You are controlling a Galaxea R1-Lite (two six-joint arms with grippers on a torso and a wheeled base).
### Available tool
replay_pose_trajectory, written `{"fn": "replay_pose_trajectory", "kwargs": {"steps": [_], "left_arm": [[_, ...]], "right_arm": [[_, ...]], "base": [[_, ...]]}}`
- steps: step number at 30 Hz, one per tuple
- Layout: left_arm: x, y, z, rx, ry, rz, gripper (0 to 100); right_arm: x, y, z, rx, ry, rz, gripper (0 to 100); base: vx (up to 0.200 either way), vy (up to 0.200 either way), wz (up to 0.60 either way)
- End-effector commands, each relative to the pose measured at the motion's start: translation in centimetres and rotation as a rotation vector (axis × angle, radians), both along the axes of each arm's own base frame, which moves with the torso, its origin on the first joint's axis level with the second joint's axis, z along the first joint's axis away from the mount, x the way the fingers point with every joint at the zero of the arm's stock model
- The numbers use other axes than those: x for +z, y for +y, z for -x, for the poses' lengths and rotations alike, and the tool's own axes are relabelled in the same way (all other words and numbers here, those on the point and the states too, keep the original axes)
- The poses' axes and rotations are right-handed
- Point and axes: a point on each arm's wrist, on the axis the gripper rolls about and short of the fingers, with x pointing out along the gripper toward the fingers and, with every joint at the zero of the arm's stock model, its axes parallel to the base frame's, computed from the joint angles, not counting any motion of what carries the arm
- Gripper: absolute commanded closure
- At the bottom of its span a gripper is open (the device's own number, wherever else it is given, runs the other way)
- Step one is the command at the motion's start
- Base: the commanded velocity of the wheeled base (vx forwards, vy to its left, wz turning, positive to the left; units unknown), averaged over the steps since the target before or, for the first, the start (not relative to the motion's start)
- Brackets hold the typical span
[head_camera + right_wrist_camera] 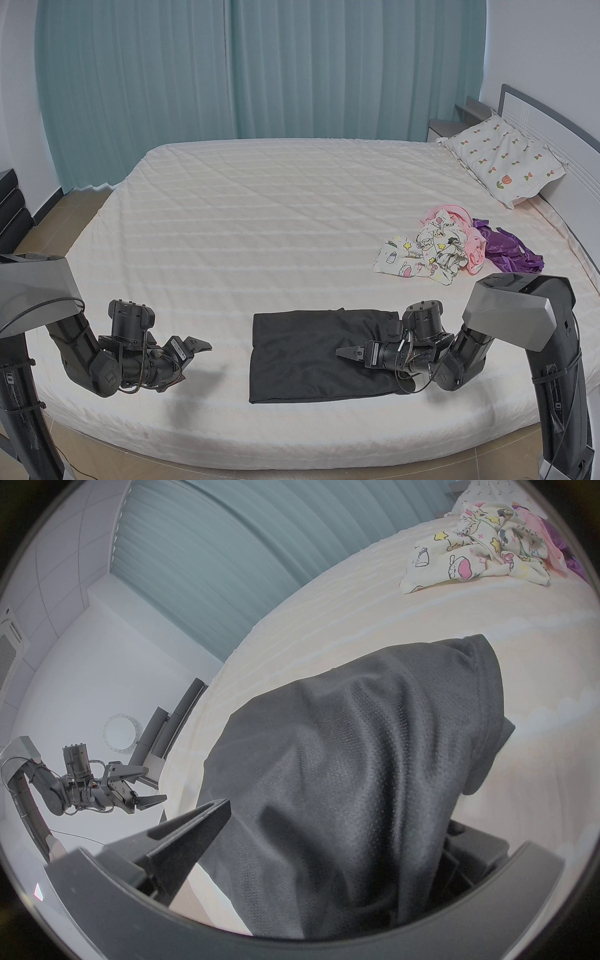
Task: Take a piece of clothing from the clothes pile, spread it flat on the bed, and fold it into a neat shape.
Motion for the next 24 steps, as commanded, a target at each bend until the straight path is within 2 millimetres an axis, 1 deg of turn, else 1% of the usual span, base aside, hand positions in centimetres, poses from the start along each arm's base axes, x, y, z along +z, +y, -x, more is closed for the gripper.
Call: {"fn": "replay_pose_trajectory", "kwargs": {"steps": [1,4,5,17,22,24], "left_arm": [[-0.04,-0.01,-0.01,0.000,0.001,0.000,0],[-0.04,0.00,-0.01,0.001,0.001,-0.001,0],[-0.04,0.00,-0.01,0.001,0.001,-0.001,0],[-0.09,-0.01,-0.01,0.000,0.003,0.000,0],[-0.04,-0.01,-0.01,0.001,0.002,0.001,0],[-0.02,-0.01,-0.05,0.002,0.000,0.000,0]], "right_arm": [[-0.24,0.50,0.02,0.013,-0.002,0.003,0],[-0.26,0.62,-0.09,0.017,0.003,0.006,0],[-0.28,0.61,-0.07,0.016,0.005,0.008,100],[-0.30,0.53,-0.05,0.008,0.012,0.002,100],[-0.18,0.25,0.44,-0.007,0.036,-0.004,100],[0.31,0.08,0.67,-0.013,0.037,-0.008,100]], "base": [[0.000,0.000,0.00],[0.000,0.000,0.00],[0.000,0.000,0.00],[0.000,0.000,0.00],[0.000,0.000,0.00],[0.000,0.000,0.00]]}}
